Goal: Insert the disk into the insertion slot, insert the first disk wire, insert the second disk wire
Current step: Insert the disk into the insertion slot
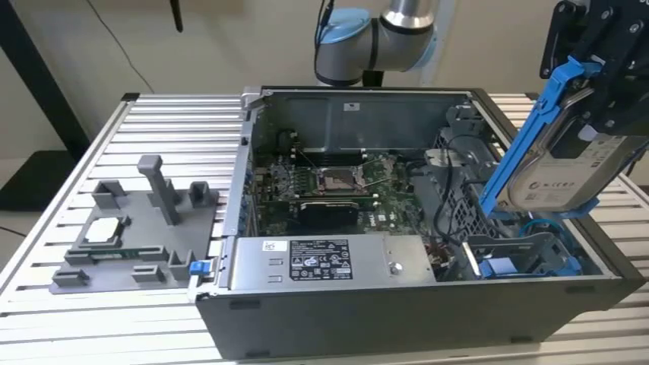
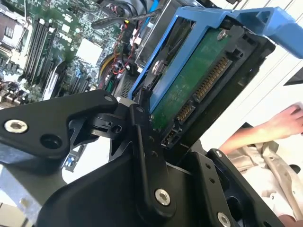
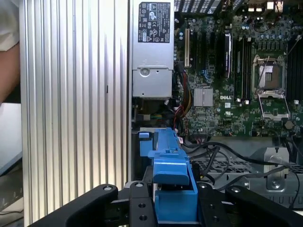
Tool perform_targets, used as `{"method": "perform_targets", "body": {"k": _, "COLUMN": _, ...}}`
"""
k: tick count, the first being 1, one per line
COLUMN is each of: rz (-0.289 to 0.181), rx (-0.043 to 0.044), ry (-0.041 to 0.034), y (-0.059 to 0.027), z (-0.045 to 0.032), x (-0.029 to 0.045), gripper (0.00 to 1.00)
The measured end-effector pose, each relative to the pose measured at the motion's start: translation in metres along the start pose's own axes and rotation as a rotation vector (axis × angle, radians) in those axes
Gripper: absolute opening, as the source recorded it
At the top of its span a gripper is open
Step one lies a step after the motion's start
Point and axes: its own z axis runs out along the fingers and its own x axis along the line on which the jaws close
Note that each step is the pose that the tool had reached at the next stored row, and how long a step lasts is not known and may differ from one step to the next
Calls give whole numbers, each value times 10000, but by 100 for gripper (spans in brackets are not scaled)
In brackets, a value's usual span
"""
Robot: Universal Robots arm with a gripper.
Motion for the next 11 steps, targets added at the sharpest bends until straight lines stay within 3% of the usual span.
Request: {"method": "perform_targets", "body": {"k": 11, "rz": -1, "rx": 0, "ry": 0, "y": -8, "z": 40, "x": 0, "gripper": 0}}
